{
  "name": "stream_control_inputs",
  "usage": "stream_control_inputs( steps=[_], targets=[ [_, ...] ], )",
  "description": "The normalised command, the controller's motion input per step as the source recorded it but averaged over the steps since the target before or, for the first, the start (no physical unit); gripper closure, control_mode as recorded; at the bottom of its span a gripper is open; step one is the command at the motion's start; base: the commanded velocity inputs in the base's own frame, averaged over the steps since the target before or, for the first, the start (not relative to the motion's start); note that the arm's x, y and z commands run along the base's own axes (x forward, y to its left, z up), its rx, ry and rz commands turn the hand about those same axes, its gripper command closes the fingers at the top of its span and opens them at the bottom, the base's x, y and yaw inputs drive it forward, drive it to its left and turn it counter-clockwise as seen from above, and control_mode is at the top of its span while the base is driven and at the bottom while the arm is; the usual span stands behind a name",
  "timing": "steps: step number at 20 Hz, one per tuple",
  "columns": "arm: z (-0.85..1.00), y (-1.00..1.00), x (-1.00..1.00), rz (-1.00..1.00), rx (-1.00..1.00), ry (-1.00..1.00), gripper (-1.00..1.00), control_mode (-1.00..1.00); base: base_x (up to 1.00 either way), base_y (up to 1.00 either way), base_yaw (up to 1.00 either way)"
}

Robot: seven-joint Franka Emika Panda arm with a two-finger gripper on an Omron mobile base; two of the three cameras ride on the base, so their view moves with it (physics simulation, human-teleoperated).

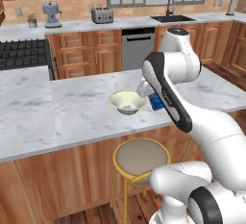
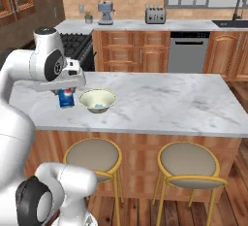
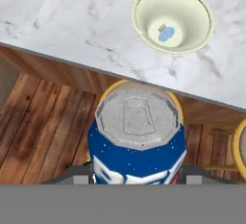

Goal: Open the fridge, grab two sodas, and place both sodas inside the bowl with ice on the dining counter.

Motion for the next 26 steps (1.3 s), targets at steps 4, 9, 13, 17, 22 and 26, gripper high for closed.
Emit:
stream_control_inputs(
  steps=[4, 9, 13, 17, 22, 26],
  targets=[
    [-0.16, 0.02, 0.66, 0.16, 0.00, 0.07, 1.00, -1.00, 0.00, 0.00, 0.00],
    [-0.03, 0.00, 0.59, 0.13, -0.08, 0.17, 1.00, -1.00, 0.00, 0.00, 0.00],
    [-0.28, 0.00, 0.52, 0.11, -0.15, 0.21, 1.00, -1.00, 0.00, 0.00, 0.00],
    [-0.35, 0.00, 0.46, 0.11, -0.12, 0.12, 1.00, -1.00, 0.00, 0.00, 0.00],
    [-0.34, 0.00, 0.40, 0.13, -0.06, 0.02, 1.00, -1.00, 0.00, 0.00, 0.00],
    [-0.36, 0.00, 0.26, 0.12, -0.01, 0.00, 1.00, -1.00, 0.00, 0.00, 0.00]
  ],
)
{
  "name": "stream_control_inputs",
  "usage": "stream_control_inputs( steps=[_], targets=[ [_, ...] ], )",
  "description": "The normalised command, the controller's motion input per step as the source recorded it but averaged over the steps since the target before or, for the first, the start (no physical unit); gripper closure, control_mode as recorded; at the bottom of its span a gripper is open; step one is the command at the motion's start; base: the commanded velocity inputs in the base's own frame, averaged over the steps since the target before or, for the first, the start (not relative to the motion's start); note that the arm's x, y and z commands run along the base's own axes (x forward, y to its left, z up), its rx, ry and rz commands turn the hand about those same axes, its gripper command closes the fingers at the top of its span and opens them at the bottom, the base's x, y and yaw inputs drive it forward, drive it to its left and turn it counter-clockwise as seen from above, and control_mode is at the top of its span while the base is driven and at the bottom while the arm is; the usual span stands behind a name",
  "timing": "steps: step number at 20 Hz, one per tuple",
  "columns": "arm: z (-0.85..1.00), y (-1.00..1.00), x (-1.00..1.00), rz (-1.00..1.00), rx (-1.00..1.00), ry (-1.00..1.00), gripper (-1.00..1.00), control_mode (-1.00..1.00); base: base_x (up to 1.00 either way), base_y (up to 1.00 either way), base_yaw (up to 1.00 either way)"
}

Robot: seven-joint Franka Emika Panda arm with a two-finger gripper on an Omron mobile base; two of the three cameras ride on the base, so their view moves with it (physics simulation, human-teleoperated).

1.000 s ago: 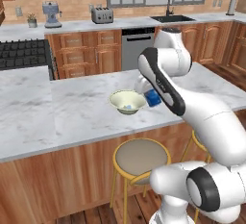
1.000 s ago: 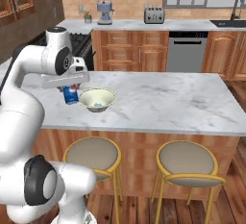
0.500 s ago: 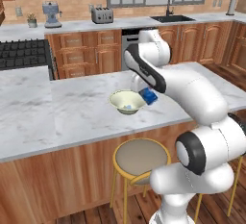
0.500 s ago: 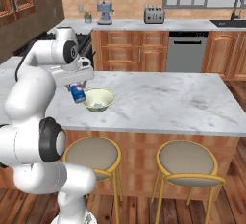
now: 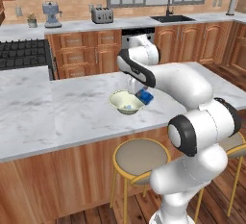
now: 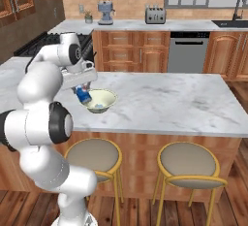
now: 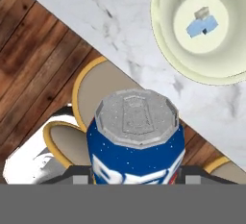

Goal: Open the fridge, grab two sodas, and place both sodas inside the bowl with ice on the dining counter.

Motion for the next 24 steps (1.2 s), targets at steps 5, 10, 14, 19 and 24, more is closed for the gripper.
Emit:
stream_control_inputs(
  steps=[5, 10, 14, 19, 24],
  targets=[
    [-0.35, 0.01, 0.21, 0.10, 0.00, 0.00, 1.00, -1.00, 0.00, 0.00, 0.00],
    [-0.13, 0.00, 0.34, 0.10, 0.00, 0.00, 1.00, -1.00, 0.00, 0.00, 0.00],
    [-0.09, 0.00, 0.45, 0.12, 0.00, 0.04, 1.00, -1.00, 0.00, 0.00, 0.00],
    [-0.25, 0.03, 0.40, 0.11, 0.00, 0.02, 1.00, -1.00, 0.00, 0.00, 0.00],
    [-0.28, 0.09, 0.36, 0.09, 0.00, 0.00, 1.00, -1.00, 0.00, 0.00, 0.00]
  ],
)
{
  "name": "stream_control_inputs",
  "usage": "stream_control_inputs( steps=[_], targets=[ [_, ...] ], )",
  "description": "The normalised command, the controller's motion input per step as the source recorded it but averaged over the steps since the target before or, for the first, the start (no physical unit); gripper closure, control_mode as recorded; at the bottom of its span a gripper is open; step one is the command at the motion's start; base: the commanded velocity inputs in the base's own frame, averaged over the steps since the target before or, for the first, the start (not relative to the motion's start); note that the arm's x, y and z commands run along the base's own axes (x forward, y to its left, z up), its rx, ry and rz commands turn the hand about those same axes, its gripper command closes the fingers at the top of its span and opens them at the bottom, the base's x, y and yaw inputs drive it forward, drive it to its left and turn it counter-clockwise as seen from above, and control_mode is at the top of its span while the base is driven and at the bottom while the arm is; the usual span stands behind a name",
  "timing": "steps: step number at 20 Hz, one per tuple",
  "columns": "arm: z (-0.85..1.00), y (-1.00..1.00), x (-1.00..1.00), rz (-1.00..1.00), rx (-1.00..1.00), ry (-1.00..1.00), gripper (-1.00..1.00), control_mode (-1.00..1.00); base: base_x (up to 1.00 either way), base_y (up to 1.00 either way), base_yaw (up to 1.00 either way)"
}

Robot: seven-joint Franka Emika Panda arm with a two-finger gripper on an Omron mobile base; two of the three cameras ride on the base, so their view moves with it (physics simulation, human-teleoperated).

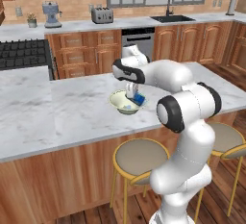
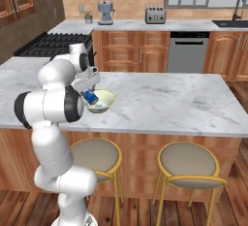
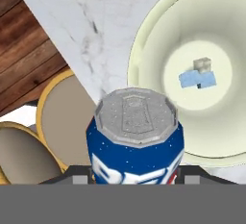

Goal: Open the fridge, grab two sodas, and place both sodas inside the bowl with ice on the dining counter.

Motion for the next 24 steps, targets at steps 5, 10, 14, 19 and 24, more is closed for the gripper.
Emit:
stream_control_inputs(
  steps=[5, 10, 14, 19, 24],
  targets=[
    [-0.24, 0.04, 0.38, 0.09, 0.00, 0.00, 1.00, -1.00, 0.00, 0.00, 0.00],
    [-0.21, 0.00, 0.38, 0.08, 0.00, 0.01, 1.00, -1.00, 0.00, 0.00, 0.00],
    [-0.18, 0.00, 0.41, 0.08, 0.00, 0.02, 1.00, -1.00, 0.00, 0.00, 0.00],
    [-0.24, 0.01, 0.28, 0.07, -0.01, 0.05, 1.00, -1.00, 0.00, 0.00, 0.00],
    [-0.21, 0.00, 0.26, 0.07, 0.00, 0.06, 1.00, -1.00, 0.00, 0.00, 0.00]
  ],
)
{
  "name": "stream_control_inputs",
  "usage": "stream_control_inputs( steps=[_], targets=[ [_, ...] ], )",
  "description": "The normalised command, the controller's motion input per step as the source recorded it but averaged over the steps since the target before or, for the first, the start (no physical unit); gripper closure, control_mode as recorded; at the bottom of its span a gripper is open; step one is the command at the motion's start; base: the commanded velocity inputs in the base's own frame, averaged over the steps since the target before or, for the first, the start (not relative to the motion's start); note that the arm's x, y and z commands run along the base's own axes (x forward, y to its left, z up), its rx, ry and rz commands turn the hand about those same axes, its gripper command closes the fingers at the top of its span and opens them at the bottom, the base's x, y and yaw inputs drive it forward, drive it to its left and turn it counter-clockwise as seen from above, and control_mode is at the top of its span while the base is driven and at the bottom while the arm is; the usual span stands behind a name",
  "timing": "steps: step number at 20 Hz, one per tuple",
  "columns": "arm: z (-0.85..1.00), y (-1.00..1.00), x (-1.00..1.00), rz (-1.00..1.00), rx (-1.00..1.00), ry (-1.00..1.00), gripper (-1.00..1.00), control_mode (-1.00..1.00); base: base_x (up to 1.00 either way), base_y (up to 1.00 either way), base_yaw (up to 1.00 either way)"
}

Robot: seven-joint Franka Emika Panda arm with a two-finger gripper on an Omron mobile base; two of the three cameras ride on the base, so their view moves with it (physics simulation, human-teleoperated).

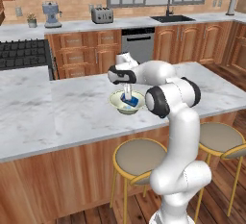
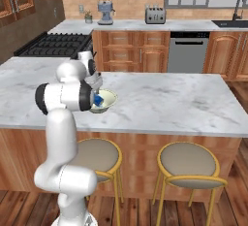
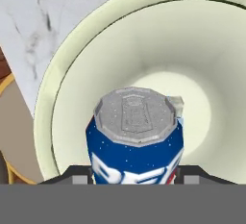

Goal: Open the fridge, grab two sodas, and place both sodas inside the bowl with ice on the dining counter.

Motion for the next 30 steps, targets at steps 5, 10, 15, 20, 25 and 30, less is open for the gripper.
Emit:
stream_control_inputs(
  steps=[5, 10, 15, 20, 25, 30],
  targets=[
    [-0.16, 0.00, 0.26, 0.07, 0.00, 0.04, 1.00, -1.00, 0.00, 0.00, 0.00],
    [-0.17, 0.00, 0.19, 0.07, 0.00, 0.03, 1.00, -1.00, 0.00, 0.00, 0.00],
    [-0.16, 0.00, 0.16, 0.07, 0.00, 0.03, 1.00, -1.00, 0.00, 0.00, 0.00],
    [-0.14, 0.00, 0.18, 0.07, 0.00, 0.02, -1.00, -1.00, 0.00, 0.00, 0.00],
    [-0.10, 0.02, 0.16, 0.07, 0.00, 0.02, -1.00, -1.00, 0.00, 0.00, 0.00],
    [0.01, -0.07, -0.32, 0.04, 0.00, -0.01, -1.00, -1.00, 0.00, 0.00, 0.00]
  ],
)
